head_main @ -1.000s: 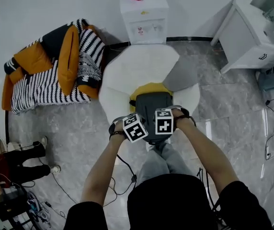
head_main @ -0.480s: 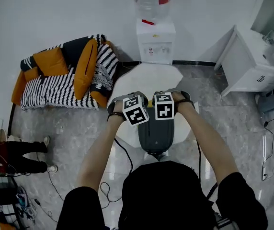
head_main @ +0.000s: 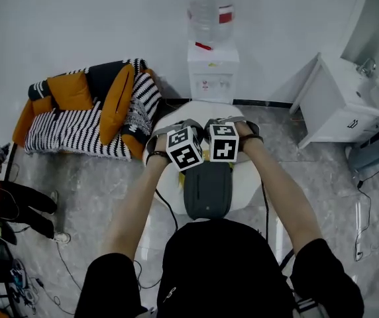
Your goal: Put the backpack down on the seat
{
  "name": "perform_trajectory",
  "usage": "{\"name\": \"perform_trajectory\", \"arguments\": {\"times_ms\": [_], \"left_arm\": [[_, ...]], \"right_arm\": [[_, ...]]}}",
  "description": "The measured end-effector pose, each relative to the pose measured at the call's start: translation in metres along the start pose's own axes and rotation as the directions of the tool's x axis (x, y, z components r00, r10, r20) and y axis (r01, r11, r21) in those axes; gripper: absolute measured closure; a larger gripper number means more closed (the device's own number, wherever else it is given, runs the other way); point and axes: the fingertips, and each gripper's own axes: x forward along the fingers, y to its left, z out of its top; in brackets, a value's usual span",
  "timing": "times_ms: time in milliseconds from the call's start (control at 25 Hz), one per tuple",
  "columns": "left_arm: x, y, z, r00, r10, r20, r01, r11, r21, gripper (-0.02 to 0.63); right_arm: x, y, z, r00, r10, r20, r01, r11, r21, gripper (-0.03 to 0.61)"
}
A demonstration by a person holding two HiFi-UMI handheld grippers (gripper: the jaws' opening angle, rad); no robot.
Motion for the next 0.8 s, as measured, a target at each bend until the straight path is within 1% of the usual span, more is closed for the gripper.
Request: {"name": "perform_trajectory", "arguments": {"times_ms": [80, 200, 240, 320, 400, 480, 600, 680, 800], "left_arm": [[0.0, 0.013, 0.0, 0.998, 0.054, 0.026, -0.052, 0.997, -0.063, 0.614], [0.003, 0.024, -0.004, 0.995, 0.098, 0.026, -0.095, 0.991, -0.097, 0.614], [0.002, 0.03, -0.004, 0.993, 0.113, 0.034, -0.109, 0.987, -0.12, 0.614], [-0.002, 0.043, -0.002, 0.986, 0.154, 0.058, -0.142, 0.973, -0.183, 0.614], [-0.007, 0.056, 0.0, 0.977, 0.202, 0.073, -0.179, 0.953, -0.246, 0.614], [-0.012, 0.071, 0.0, 0.963, 0.258, 0.072, -0.225, 0.925, -0.307, 0.614], [-0.024, 0.092, 0.003, 0.938, 0.334, 0.09, -0.27, 0.87, -0.413, 0.614], [-0.03, 0.103, 0.006, 0.923, 0.37, 0.11, -0.278, 0.835, -0.474, 0.614], [-0.038, 0.117, 0.007, 0.9, 0.422, 0.113, -0.296, 0.778, -0.554, 0.614]], "right_arm": [[-0.002, -0.014, 0.0, 0.998, -0.061, 0.009, 0.06, 0.998, 0.032, 0.572], [-0.007, -0.034, -0.005, 0.991, -0.133, 0.013, 0.132, 0.988, 0.078, 0.572], [-0.009, -0.041, -0.008, 0.988, -0.151, 0.014, 0.149, 0.984, 0.094, 0.572], [-0.013, -0.051, -0.012, 0.984, -0.175, 0.022, 0.17, 0.976, 0.138, 0.572], [-0.017, -0.06, -0.013, 0.98, -0.194, 0.044, 0.181, 0.963, 0.201, 0.572], [-0.024, -0.069, -0.014, 0.972, -0.224, 0.067, 0.199, 0.944, 0.264, 0.572], [-0.034, -0.082, -0.014, 0.956, -0.276, 0.102, 0.227, 0.912, 0.343, 0.572], [-0.041, -0.092, -0.014, 0.937, -0.324, 0.126, 0.254, 0.885, 0.39, 0.572], [-0.049, -0.104, -0.014, 0.902, -0.411, 0.133, 0.32, 0.842, 0.434, 0.572]]}}
